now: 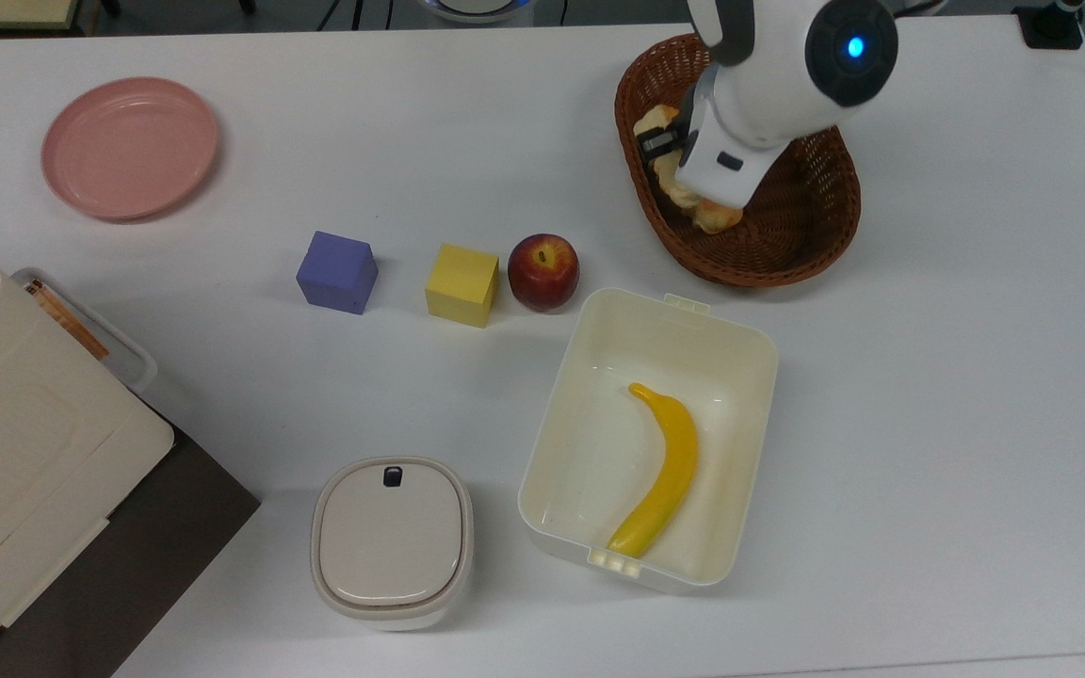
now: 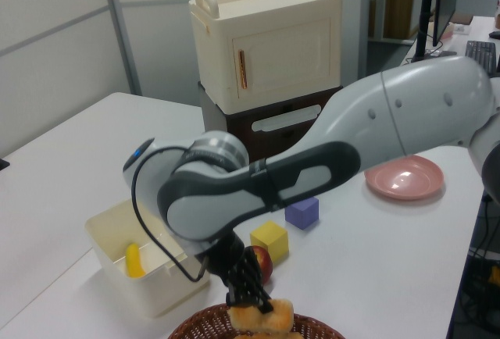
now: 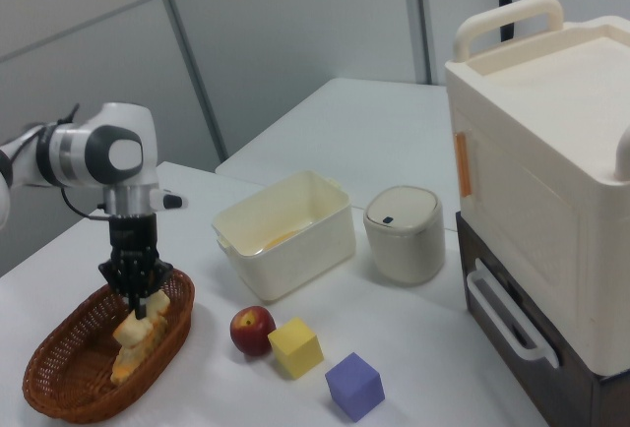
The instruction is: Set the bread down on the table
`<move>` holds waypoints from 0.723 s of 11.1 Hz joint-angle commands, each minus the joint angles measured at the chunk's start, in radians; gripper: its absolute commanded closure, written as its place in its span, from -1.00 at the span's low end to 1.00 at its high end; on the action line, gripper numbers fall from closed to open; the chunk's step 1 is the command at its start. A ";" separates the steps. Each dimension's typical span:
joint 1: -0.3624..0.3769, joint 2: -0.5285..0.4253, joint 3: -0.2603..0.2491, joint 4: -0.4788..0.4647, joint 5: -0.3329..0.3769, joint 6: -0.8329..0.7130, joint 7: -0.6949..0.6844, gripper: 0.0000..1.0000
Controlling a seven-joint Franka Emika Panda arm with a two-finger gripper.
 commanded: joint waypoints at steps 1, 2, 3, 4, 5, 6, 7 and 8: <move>-0.023 -0.126 -0.019 -0.016 0.007 -0.109 -0.019 1.00; -0.050 -0.144 -0.021 -0.016 0.001 -0.138 -0.045 1.00; -0.090 -0.158 -0.023 -0.016 -0.016 -0.146 -0.053 1.00; -0.118 -0.172 -0.027 -0.016 -0.063 -0.146 -0.064 1.00; -0.135 -0.175 -0.047 -0.016 -0.112 -0.148 -0.090 0.88; -0.141 -0.172 -0.082 -0.004 -0.155 -0.148 -0.117 0.33; -0.146 -0.170 -0.131 -0.001 -0.183 -0.143 -0.131 -0.80; -0.147 -0.170 -0.170 0.008 -0.211 -0.142 -0.151 -1.00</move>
